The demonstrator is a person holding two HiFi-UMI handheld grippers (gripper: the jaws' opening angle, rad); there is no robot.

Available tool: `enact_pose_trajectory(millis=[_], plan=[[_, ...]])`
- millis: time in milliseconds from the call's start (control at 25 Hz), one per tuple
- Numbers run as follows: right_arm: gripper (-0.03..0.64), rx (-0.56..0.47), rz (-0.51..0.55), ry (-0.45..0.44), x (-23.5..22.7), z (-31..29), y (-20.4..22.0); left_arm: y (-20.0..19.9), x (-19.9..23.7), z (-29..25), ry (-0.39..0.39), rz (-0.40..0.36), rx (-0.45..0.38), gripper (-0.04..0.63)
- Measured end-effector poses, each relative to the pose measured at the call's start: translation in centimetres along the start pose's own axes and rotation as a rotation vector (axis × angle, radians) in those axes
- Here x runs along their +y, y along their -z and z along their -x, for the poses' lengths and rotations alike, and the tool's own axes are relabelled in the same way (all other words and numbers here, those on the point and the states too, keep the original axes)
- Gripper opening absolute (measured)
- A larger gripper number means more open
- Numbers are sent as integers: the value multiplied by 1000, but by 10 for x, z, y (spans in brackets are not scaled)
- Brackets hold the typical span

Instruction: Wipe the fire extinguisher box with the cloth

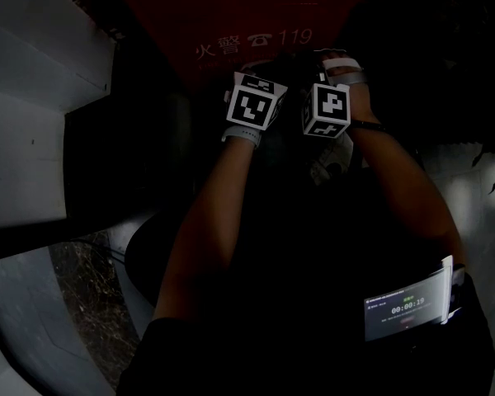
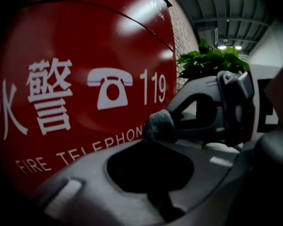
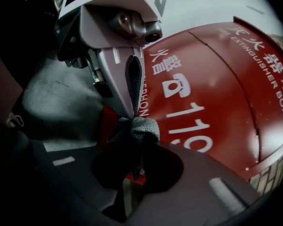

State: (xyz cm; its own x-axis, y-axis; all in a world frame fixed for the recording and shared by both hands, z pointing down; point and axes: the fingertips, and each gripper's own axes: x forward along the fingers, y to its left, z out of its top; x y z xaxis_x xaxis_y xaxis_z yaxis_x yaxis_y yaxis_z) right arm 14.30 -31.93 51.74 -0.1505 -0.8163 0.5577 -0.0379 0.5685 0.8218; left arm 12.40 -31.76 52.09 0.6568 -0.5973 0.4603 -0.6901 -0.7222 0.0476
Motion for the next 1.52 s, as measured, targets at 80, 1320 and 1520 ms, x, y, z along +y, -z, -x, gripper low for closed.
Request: enact_pose_trajectory(millis=[80, 1320, 1520], plan=[[34, 5, 7, -28, 9, -6, 1, 12, 1, -6, 2, -18, 27, 3], [35, -90, -59, 229, -129, 114, 11, -126, -37, 82, 49, 0, -246, 3], [35, -128, -15, 491, -230, 190, 3, -224, -63, 126, 59, -51, -420, 3]])
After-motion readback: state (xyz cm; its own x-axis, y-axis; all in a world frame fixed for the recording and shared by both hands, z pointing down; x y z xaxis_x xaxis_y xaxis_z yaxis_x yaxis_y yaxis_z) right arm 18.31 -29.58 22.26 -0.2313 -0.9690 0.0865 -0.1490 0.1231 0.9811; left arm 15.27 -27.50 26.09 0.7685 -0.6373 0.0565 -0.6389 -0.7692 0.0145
